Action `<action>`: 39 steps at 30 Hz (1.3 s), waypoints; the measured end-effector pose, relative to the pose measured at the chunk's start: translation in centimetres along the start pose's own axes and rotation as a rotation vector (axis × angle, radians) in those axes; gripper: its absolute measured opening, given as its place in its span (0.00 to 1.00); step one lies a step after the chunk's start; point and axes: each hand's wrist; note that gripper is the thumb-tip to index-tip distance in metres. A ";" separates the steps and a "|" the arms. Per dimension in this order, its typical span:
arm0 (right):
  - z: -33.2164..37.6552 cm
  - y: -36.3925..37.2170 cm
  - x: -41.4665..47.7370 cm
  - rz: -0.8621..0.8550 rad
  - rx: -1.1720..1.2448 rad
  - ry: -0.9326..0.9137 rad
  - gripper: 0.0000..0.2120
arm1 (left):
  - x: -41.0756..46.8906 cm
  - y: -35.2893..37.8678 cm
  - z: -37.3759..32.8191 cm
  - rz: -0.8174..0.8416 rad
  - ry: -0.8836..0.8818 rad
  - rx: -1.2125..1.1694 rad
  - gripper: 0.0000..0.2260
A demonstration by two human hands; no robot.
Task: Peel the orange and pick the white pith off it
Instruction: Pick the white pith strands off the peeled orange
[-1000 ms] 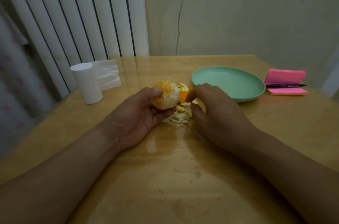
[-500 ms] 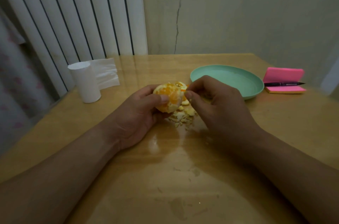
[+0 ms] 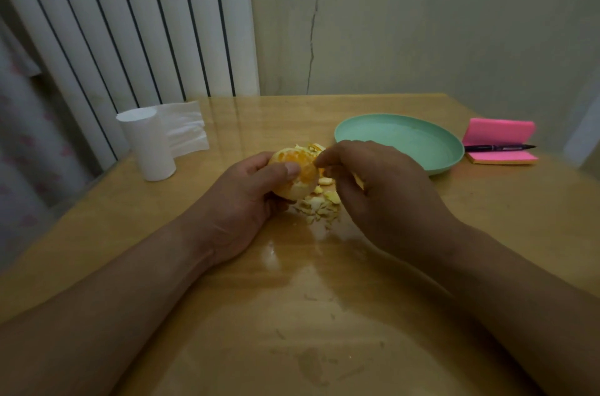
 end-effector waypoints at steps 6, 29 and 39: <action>-0.4 0.2 0.0 0.121 0.054 0.135 0.11 | -0.1 0.1 -0.2 0.014 -0.007 -0.024 0.23; -0.3 -0.1 0.6 -0.060 -0.066 -0.213 0.03 | -0.6 0.6 -0.6 0.066 0.010 0.043 0.11; 0.3 0.5 0.4 -0.159 0.030 -0.095 0.04 | -0.7 0.4 -0.7 0.116 0.028 0.071 0.14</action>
Point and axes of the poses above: each hand's wrist, its own x-axis towards the middle knuckle, its own y-axis out of the palm, z = x × y, and after that the axes turned 11 degrees about -z, right-handed
